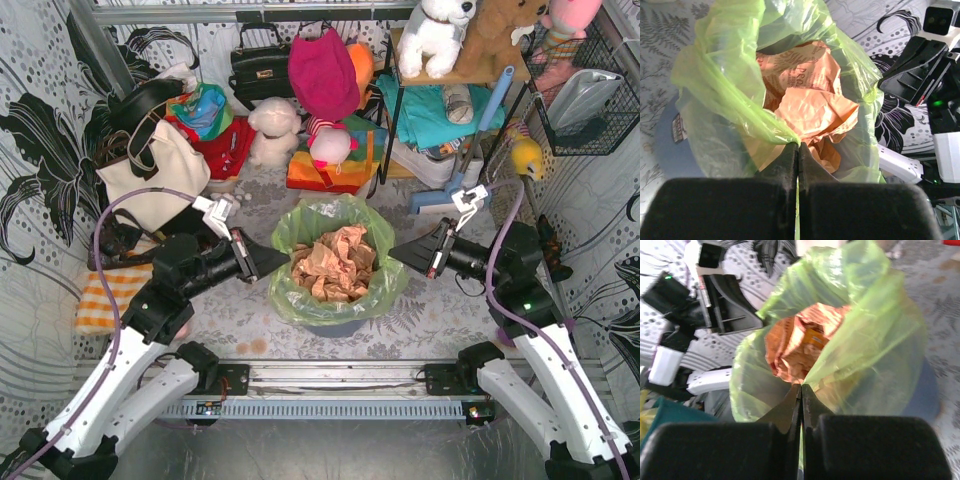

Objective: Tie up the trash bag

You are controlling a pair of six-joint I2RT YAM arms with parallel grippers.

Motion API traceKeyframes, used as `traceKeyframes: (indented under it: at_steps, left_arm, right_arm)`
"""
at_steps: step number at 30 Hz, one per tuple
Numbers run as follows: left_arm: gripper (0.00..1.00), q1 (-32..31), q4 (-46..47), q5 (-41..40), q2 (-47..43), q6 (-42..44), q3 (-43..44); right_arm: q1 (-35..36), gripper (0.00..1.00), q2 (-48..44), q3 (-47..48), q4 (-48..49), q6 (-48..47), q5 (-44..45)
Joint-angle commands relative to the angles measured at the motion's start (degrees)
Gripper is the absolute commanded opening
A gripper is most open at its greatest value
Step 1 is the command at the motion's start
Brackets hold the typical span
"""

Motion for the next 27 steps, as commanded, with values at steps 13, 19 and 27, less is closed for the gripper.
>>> traceKeyframes:
  at_steps: [13, 19, 27]
  left_arm:
    - [0.0, -0.15, 14.25, 10.77, 5.02, -1.69, 4.77]
    - [0.0, -0.14, 16.12, 12.37, 6.18, -2.01, 4.92]
    - [0.0, -0.13, 22.65, 17.45, 5.18, -3.65, 3.61]
  right_arm:
    - [0.3, 0.0, 9.26, -4.64, 43.67, 29.13, -9.58]
    - [0.3, 0.0, 11.54, -4.59, 48.23, 36.28, -6.07]
    - [0.28, 0.0, 6.71, -3.86, 33.22, 31.73, 3.41]
